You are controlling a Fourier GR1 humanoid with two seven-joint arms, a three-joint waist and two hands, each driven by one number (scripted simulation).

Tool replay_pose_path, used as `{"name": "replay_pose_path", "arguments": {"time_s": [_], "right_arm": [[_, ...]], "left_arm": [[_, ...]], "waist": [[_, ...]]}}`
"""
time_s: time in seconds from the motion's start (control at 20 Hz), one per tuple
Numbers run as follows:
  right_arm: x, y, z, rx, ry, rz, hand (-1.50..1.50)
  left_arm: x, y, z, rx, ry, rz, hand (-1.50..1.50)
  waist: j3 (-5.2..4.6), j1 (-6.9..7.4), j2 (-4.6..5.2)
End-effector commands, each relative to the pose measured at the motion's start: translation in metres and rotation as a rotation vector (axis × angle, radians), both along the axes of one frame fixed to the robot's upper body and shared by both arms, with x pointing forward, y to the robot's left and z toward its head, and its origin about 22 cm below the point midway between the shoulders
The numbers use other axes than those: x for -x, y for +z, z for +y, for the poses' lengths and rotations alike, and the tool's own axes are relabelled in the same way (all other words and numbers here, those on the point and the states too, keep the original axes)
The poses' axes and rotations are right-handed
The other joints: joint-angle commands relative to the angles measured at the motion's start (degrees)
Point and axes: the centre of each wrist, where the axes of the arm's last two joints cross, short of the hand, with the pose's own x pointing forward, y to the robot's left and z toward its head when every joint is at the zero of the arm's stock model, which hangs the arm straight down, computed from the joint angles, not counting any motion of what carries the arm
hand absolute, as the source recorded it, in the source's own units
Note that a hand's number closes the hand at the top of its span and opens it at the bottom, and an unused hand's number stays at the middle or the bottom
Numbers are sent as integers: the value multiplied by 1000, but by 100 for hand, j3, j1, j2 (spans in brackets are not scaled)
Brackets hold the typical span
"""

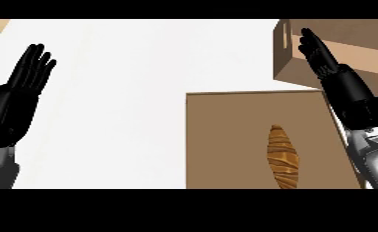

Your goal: Pick the croissant from the tray and place it in the cardboard box

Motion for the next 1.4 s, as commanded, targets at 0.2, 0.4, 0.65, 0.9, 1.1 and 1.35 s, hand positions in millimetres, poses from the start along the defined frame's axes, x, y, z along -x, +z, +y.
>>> {"name": "replay_pose_path", "arguments": {"time_s": [0.2,0.4,0.65,0.9,1.1,1.35], "right_arm": [[36,99,-51,-68,-66,-268,-150],[64,84,-108,224,-179,-156,-150],[82,62,-139,352,-76,-254,-150],[100,68,-127,543,38,-294,-150],[109,85,-99,745,99,-155,-150],[119,87,-65,959,182,-24,-150]], "left_arm": [[-4,7,-7,-205,-79,-11,0],[3,-12,-27,-220,-140,52,0],[-21,-9,-47,-237,-192,23,0],[-7,-27,-36,-242,-203,24,0],[-10,-21,-53,-258,-192,22,0],[-16,-12,-58,-248,-221,17,0]], "waist": [[130,-422,-224],[137,-404,-186],[132,-145,-123],[122,-38,-130],[113,-43,-137],[115,71,-117]]}}
